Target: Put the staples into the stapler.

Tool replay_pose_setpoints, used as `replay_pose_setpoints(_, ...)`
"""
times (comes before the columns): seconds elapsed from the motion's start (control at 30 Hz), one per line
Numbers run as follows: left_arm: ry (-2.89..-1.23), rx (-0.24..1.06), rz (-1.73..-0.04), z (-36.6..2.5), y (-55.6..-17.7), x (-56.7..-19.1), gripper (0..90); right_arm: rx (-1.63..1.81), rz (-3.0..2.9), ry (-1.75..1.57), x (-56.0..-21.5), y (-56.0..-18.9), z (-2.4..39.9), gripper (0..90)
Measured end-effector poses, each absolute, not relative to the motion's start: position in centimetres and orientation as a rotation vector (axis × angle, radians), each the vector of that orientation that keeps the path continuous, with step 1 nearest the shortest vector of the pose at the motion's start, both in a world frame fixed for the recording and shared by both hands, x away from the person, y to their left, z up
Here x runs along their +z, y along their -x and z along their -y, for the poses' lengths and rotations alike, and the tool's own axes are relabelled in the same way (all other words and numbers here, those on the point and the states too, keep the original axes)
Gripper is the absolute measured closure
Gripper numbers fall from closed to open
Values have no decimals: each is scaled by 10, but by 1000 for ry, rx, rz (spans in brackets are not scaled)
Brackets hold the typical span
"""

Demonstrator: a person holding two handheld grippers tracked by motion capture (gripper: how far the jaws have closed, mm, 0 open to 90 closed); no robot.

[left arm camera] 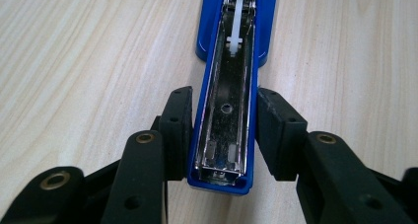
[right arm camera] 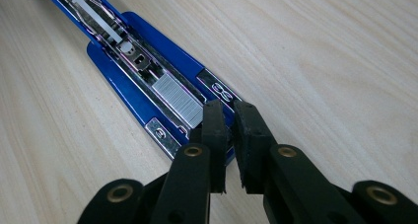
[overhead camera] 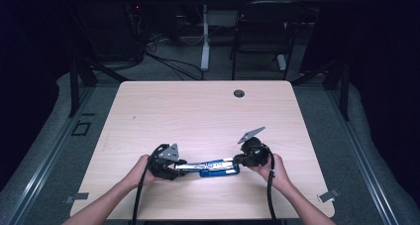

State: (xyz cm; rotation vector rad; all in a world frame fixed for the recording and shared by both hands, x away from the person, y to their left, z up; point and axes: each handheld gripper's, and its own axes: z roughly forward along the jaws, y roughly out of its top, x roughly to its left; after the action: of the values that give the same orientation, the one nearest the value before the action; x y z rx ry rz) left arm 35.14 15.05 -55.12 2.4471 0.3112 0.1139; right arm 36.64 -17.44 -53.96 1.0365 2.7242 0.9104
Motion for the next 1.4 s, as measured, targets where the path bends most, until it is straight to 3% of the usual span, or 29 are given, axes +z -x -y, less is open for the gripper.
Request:
replay_pose_setpoints(0.47, -2477, 96, -230, -151, -352, -554, 638, 904, -2724, -1034, -538, -366, 173, 839)
replay_pose_setpoints(0.57, -2484, 81, -196, -152, -353, -551, 657, 940, -2707, -1037, -531, -366, 173, 750)
replay_pose_setpoints(0.63, -2497, 84, -182, -151, -354, -549, 660, 935, -2705, -1013, -528, -365, 170, 746)
replay_pose_setpoints(0.97, -2536, 70, -163, -147, -358, -542, 658, 976, -2694, -843, -514, -358, 121, 730)
replay_pose_setpoints(1.17, -2537, 83, -176, -146, -357, -543, 650, 1021, -2753, -778, -526, -355, 79, 742)
replay_pose_setpoints(1.4, -2518, 98, -220, -145, -356, -548, 615, 1063, -2795, -763, -536, -356, 58, 762)
